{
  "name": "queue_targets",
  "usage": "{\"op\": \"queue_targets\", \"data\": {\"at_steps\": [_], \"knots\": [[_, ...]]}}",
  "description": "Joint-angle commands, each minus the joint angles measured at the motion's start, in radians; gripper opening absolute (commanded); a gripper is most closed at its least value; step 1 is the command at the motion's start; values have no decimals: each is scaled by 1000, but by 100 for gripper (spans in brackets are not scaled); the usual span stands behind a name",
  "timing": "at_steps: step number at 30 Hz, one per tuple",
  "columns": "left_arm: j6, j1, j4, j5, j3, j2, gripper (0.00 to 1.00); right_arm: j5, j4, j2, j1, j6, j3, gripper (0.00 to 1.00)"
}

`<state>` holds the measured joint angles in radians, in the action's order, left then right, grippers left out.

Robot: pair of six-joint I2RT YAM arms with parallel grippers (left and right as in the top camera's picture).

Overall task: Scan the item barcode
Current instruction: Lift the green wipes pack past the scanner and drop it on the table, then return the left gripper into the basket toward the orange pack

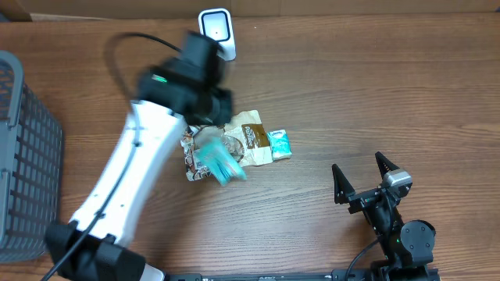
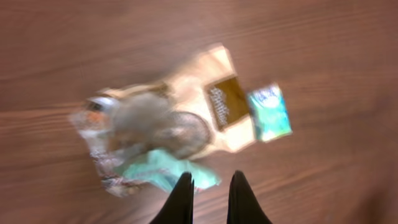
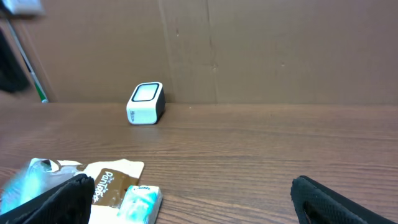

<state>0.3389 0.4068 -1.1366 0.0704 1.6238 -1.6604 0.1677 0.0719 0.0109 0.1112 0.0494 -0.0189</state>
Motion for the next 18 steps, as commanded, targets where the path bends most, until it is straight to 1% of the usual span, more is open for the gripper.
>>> {"op": "queue_targets", "data": {"at_steps": [1,3,6,15,18], "knots": [[17,103,140,-8,-140,-13,4,-9,-3,-8,-4,2,11,100],[17,130,195,-16,-176,-26,4,-9,-3,-8,-4,2,11,100],[17,143,225,-27,-187,-48,4,-9,-3,-8,-4,2,11,100],[16,121,228,-52,-182,-52,4,-9,-3,-8,-4,2,11,100],[16,101,201,-52,-151,-46,4,-9,-3,-8,-4,2,11,100]]}}
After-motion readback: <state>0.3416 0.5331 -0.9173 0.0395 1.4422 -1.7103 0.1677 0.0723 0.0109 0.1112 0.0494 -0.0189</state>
